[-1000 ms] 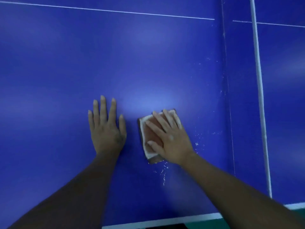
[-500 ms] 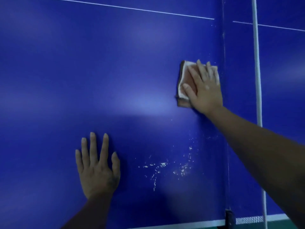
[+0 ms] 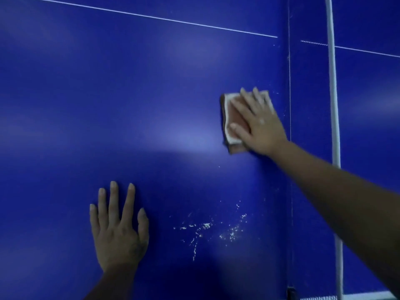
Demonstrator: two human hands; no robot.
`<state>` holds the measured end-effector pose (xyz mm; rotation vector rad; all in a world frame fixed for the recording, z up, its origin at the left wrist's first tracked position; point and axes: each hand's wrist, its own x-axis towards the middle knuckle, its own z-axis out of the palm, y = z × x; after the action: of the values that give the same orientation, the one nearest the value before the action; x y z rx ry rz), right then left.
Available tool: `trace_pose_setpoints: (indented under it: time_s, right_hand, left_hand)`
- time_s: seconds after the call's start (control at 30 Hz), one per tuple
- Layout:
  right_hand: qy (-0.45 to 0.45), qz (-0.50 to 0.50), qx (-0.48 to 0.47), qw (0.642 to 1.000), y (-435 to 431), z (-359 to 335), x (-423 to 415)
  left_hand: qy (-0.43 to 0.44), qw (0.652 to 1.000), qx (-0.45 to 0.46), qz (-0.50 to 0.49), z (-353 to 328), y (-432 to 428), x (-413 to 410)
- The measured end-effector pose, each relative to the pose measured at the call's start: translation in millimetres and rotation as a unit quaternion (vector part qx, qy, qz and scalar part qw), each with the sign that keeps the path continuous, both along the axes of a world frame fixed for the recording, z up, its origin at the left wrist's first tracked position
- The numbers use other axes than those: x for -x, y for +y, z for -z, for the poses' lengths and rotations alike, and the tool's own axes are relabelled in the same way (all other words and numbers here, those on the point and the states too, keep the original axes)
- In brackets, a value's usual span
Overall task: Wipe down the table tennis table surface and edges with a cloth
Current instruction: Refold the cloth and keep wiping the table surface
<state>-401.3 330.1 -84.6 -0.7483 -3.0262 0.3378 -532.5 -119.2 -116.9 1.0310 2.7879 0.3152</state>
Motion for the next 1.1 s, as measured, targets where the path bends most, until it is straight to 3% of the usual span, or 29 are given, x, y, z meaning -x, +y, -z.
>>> trace_pose_setpoints:
  time_s: [0.1, 0.2, 0.8, 0.93, 1.1]
  right_hand:
    - [-0.011, 0.016, -0.015, 1.0, 57.9, -1.7, 36.2]
    - [-0.003, 0.068, -0.008, 0.998, 62.7, 2.7, 37.2]
    - [-0.012, 0.114, 0.006, 0.993, -165.5, 16.4, -110.2]
    - [-0.012, 0.052, 0.006, 0.999, -117.5, 10.4, -90.7]
    - [-0.02, 0.127, -0.013, 0.992, -58.3, 11.5, -55.4]
  left_hand:
    - [0.006, 1.0, 0.0, 0.007, 2.0, 0.1, 1.6]
    - [0.006, 1.0, 0.006, 0.0, 2.0, 0.4, 0.7]
    - [-0.007, 1.0, -0.004, -0.01, -3.7, 5.4, -0.6]
    - [0.002, 1.0, -0.015, -0.011, -2.7, 6.5, 1.1]
    - [0.015, 1.0, -0.012, -0.01, -0.4, 3.0, 0.1]
